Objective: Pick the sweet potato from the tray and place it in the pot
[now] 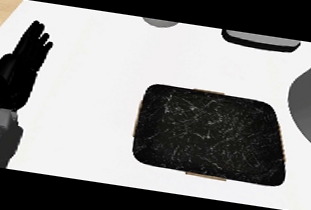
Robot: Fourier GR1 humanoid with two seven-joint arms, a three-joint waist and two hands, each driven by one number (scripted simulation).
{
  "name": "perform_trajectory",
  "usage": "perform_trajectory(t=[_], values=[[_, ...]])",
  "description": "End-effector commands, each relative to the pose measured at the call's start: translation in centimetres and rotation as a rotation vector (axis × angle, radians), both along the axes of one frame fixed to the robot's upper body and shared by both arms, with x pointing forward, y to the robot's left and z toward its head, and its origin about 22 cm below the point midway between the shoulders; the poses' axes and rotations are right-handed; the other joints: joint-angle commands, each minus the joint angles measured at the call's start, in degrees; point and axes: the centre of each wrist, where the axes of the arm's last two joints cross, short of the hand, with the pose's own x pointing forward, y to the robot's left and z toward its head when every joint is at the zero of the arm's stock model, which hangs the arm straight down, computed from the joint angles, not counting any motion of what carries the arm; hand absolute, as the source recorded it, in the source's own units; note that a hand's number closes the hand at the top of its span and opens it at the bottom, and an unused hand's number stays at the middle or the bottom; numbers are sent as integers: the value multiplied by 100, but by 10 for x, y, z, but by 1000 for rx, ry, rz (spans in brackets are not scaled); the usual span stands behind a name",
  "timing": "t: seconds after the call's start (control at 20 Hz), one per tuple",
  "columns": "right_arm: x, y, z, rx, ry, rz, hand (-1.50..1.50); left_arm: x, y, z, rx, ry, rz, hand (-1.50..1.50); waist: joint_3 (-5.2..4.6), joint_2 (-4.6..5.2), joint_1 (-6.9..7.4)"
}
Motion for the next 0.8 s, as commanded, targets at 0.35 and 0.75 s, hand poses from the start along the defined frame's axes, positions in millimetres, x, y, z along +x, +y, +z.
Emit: perform_trajectory(t=[0.35, 0.75], values=[[-86, -68, 16, 40, -2, 31, -150, -4, 6, 0, 14, 0, 4, 0, 11, -8, -12], [-102, -69, -3, 21, 19, 51, -150, 9, -3, 15, 4, 1, 7, 0, 29, 23, -16]])
